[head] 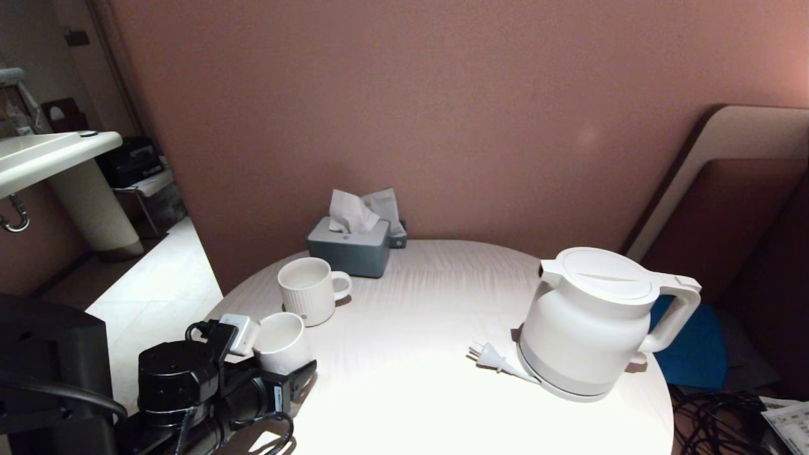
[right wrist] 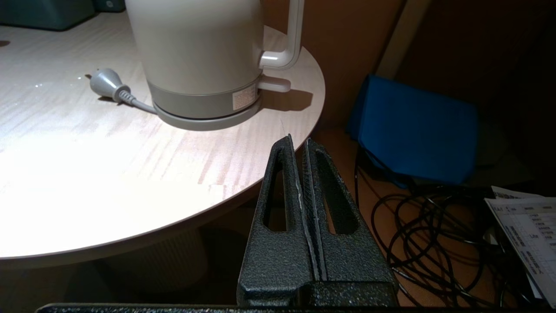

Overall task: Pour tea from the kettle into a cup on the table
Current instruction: Put the cup down on the table

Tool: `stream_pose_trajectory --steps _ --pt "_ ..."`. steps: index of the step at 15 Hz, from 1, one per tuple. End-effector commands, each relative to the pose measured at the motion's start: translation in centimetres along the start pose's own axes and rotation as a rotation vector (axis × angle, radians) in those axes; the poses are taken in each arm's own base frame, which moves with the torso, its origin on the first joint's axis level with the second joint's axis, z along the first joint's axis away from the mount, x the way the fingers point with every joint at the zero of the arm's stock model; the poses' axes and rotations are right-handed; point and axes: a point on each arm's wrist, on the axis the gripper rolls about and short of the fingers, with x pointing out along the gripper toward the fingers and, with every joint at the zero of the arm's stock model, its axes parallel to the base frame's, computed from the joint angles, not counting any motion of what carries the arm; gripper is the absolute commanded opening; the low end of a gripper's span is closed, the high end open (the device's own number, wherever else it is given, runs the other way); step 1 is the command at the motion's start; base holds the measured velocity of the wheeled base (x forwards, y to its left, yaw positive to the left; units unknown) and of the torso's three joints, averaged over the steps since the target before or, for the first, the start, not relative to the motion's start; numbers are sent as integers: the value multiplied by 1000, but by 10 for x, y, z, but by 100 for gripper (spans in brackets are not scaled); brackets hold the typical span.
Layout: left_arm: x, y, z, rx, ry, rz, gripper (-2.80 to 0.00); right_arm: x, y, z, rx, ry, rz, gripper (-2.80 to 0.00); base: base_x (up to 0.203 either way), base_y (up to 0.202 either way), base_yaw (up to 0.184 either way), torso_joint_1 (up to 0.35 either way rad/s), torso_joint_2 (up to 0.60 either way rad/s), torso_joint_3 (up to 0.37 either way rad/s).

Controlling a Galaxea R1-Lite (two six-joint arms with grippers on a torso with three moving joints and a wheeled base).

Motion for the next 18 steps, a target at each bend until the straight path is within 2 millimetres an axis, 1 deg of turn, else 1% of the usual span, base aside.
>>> stream_pose_trajectory --steps 1,3,6,9,13,18 --pt "0 -1 4 -3 -46 -6 -280 0 0 0 -1 0 0 -280 0 0 0 0 0 0" --pt "-2 0 4 -4 -43 -3 -280 0 0 0 0 0 0 -280 0 0 0 0 0 0" --pt "-7 -2 12 -2 -85 -11 -280 0 0 0 0 0 0 -280 0 0 0 0 0 0" --pt "-9 -2 14 9 -96 -13 -280 0 0 0 0 0 0 -280 0 0 0 0 0 0" --pt "-7 -2 12 11 -86 -15 -280 0 0 0 0 1 0 -280 0 0 0 0 0 0" --pt "-13 -1 8 12 -63 -11 -280 0 0 0 -1 0 0 -280 0 0 0 0 0 0"
